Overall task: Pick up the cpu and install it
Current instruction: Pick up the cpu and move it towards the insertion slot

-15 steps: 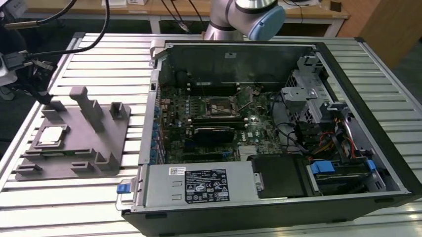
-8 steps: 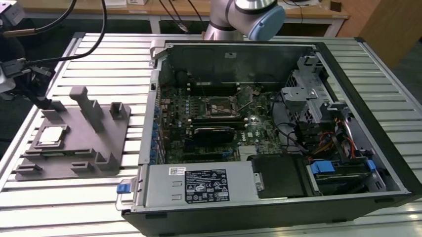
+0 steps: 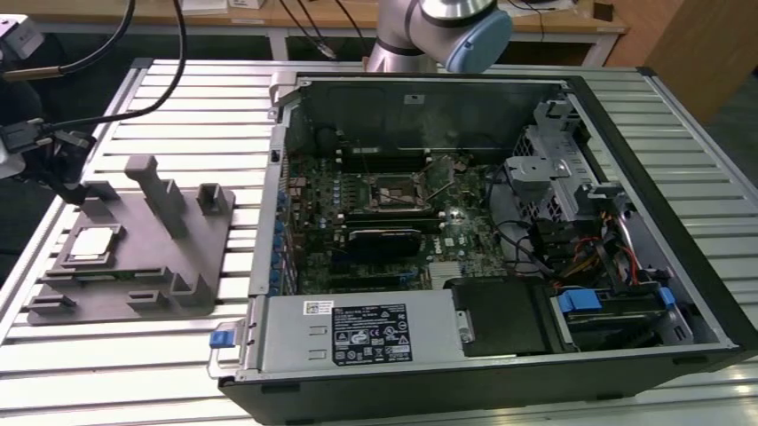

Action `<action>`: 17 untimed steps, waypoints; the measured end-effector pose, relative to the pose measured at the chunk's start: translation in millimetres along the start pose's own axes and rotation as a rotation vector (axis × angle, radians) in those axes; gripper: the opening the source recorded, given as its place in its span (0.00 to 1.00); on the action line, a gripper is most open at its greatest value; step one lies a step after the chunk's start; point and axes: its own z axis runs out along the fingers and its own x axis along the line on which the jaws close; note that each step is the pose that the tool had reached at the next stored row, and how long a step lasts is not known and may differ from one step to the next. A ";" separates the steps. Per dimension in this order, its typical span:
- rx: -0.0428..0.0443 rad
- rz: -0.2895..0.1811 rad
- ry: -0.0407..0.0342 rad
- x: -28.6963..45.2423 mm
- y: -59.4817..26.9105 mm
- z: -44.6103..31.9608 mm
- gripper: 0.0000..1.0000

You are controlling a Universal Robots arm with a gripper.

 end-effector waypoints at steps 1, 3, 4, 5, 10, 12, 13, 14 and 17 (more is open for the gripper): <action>0.0000 0.000 0.0000 0.9 -0.6 1.3 0.11; 0.0000 0.000 0.0001 2.7 -2.1 3.9 0.11; 0.0000 0.000 0.0000 3.3 -3.1 5.3 0.11; 0.0000 0.000 0.0000 3.9 -4.2 6.6 0.11; 0.0000 0.000 0.0000 6.6 -9.7 13.1 0.11; 0.0000 0.000 0.0001 7.5 -11.2 15.6 0.11; -0.0001 0.000 -0.0002 7.8 -11.8 17.1 0.11; -0.0001 0.000 -0.0002 8.2 -12.3 18.8 0.11; 0.0001 0.000 0.0002 9.6 -13.4 23.2 0.11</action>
